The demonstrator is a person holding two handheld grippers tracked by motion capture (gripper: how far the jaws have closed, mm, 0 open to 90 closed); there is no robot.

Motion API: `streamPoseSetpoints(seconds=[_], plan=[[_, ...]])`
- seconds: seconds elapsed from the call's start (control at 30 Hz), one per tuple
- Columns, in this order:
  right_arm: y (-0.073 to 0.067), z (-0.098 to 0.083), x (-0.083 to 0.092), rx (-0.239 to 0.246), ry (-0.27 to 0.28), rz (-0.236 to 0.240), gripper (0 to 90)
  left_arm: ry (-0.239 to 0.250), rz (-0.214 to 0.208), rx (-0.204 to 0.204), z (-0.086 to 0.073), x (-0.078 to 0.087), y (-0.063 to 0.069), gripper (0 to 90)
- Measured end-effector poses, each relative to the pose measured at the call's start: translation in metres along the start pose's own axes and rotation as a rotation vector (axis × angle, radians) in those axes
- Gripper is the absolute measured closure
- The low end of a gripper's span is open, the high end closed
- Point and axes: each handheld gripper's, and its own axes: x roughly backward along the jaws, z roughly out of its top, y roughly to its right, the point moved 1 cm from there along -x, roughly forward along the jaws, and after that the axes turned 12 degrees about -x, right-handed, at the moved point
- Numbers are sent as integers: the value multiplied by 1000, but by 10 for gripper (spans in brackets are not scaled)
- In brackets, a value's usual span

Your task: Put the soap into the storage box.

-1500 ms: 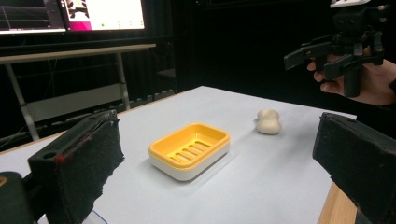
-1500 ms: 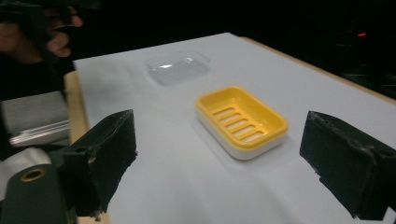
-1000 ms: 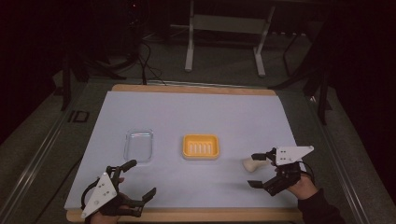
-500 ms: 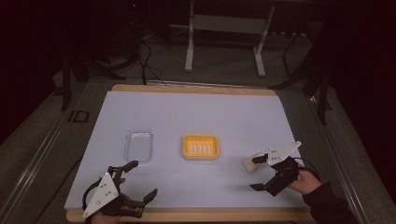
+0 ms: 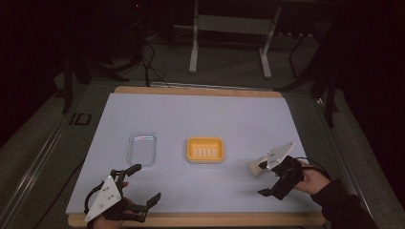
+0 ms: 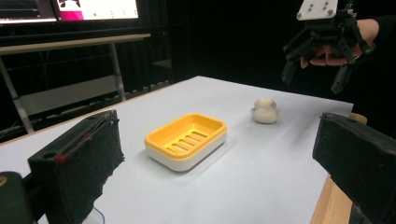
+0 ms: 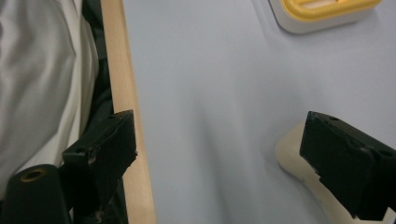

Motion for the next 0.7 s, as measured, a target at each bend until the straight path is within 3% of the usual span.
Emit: streamPoseSetpoints(seconds=[0.03, 0.07, 0.2, 0.57, 0.7], plan=[[0, 0, 0, 0, 0, 0, 107, 0, 0, 0, 0, 0, 0, 15], [-1, 1, -1, 8, -42, -2, 107, -2, -1, 1, 0, 0, 0, 15], [-3, 3, -5, 27, -115, -25, 127, -1, -2, 2, 0, 0, 0, 15], [0, 5, -8, 17, -205, -42, 128, -7, -4, -4, 0, 0, 0, 15], [0, 6, -11, 34, -289, -38, 129, -10, -7, -5, 0, -1, 1, 15]])
